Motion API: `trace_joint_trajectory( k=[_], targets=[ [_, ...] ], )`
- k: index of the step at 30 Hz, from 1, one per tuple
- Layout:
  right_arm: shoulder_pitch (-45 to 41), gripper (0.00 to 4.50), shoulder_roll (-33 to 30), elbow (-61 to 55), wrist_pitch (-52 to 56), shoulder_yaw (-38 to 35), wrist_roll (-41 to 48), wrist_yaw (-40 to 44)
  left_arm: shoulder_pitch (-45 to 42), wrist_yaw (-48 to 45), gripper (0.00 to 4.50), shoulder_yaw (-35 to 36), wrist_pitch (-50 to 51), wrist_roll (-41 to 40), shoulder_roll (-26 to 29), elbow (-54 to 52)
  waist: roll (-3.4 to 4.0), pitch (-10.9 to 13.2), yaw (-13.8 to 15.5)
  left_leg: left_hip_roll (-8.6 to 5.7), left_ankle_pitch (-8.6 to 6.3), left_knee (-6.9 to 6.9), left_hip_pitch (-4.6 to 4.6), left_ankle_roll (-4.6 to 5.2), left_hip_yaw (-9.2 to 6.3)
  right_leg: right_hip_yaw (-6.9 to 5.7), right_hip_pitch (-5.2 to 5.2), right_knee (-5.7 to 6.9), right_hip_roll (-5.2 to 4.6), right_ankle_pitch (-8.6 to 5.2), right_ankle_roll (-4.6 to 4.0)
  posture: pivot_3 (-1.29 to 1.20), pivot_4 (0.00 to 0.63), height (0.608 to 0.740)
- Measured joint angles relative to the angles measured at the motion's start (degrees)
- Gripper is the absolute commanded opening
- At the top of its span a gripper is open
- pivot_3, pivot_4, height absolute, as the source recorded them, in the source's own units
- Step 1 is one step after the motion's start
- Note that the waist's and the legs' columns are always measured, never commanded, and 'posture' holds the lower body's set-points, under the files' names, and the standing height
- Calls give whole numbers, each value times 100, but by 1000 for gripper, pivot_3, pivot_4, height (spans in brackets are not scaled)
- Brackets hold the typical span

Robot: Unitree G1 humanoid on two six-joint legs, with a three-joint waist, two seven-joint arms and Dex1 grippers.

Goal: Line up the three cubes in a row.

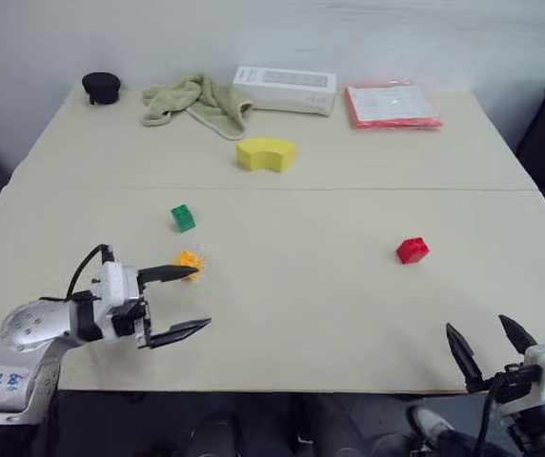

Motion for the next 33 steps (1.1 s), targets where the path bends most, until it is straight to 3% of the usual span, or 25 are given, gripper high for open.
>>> trace_joint_trajectory(
  k=[7,10,19,22,29,33],
  targets=[
    [-1753,4500,-902,-37,1173,342,188,-152,-355,90,4496,-452,245,61,-309,37,0,0,-14,-1,19,13,8,-29,-2,6,-16,9,13,2,4,0,150,740],
    [-2559,4500,-1212,478,1849,582,182,-229,-341,88,4496,-561,271,152,-318,27,-1,1,17,-1,20,14,4,-30,-4,8,-19,5,16,2,4,0,150,740],
    [-3938,4500,-1359,2328,2205,1207,-225,-71,-43,244,4496,-623,210,326,-333,-127,0,1,63,-4,20,17,0,-19,-2,7,-19,1,10,4,7,0,150,740],
    [-4197,3934,-1348,2852,2095,1259,-250,126,75,283,4500,-635,199,374,-335,-231,0,1,62,-4,20,16,-1,-18,-1,7,-20,1,8,4,8,0,150,740],
    [-4433,1577,-1386,3454,1722,1258,-225,745,115,391,4500,-617,198,431,-335,-238,0,1,61,-4,20,17,-1,-19,0,7,-20,2,8,5,10,0,150,740],
    [-4520,1502,-1942,3600,923,1494,-191,2325,120,395,4500,-584,195,431,-334,-237,3,3,51,-3,8,16,1,3,3,7,-20,1,10,6,12,0,150,740]
  ],
)
